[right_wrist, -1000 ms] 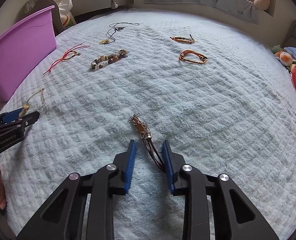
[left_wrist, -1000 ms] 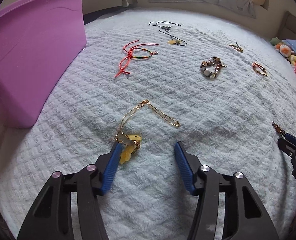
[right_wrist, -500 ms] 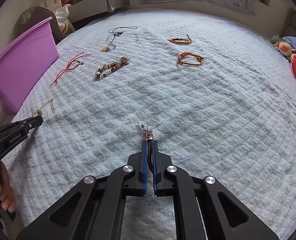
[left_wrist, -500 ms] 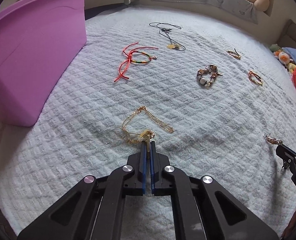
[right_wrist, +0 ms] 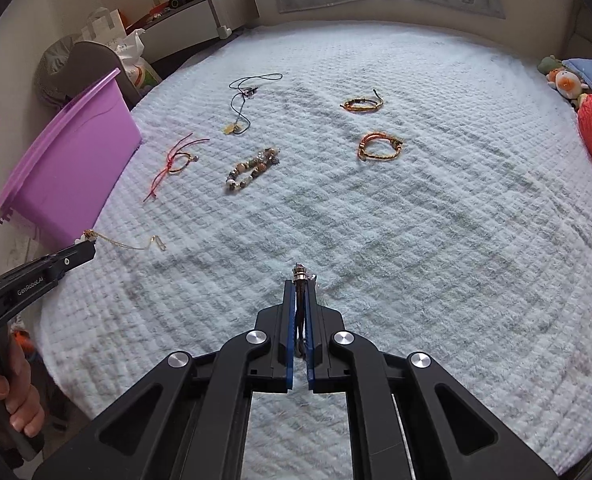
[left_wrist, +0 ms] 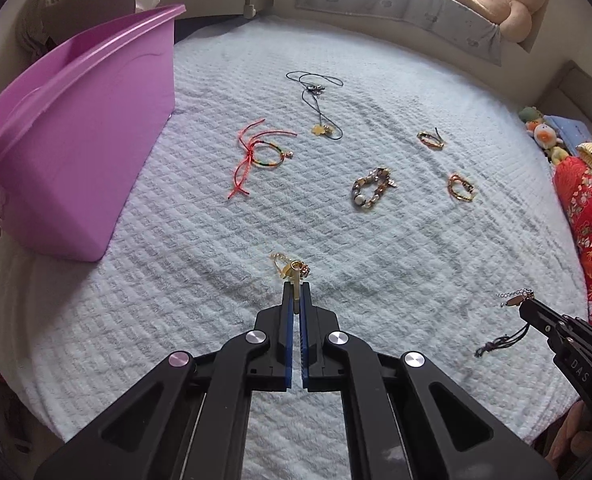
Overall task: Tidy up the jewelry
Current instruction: 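Carry the gold chain and brown cord pendant over the pink tub with both tools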
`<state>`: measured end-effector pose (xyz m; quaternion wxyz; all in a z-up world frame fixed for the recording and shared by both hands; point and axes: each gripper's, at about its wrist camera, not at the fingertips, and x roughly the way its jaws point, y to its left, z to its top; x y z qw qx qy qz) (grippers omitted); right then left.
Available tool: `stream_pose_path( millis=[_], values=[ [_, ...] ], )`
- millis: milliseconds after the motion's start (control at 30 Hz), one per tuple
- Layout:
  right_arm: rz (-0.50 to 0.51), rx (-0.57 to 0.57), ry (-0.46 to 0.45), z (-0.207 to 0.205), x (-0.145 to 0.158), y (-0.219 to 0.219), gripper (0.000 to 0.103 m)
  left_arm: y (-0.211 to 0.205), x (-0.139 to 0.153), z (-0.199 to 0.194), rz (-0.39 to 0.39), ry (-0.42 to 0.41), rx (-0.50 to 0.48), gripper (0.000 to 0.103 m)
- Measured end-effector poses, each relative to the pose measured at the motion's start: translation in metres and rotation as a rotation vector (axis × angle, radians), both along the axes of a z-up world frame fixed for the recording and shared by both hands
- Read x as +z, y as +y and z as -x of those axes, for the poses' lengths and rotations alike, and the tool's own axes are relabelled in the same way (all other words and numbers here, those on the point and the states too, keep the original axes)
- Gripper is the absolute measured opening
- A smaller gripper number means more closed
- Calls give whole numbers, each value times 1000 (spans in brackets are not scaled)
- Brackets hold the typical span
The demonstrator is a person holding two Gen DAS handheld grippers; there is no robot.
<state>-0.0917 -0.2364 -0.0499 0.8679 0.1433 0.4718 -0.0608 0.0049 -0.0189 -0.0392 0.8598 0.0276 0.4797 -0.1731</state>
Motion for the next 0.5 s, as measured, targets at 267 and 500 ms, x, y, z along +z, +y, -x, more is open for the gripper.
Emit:
stream_pose_path(
  millis=[267,500],
  values=[
    [-22,32,-7,3,63,5,4,11,57,2,32,36,48,3],
    [-41,87,-35,-6,129,14,4,25,114,8,16,26,107,3]
  ],
)
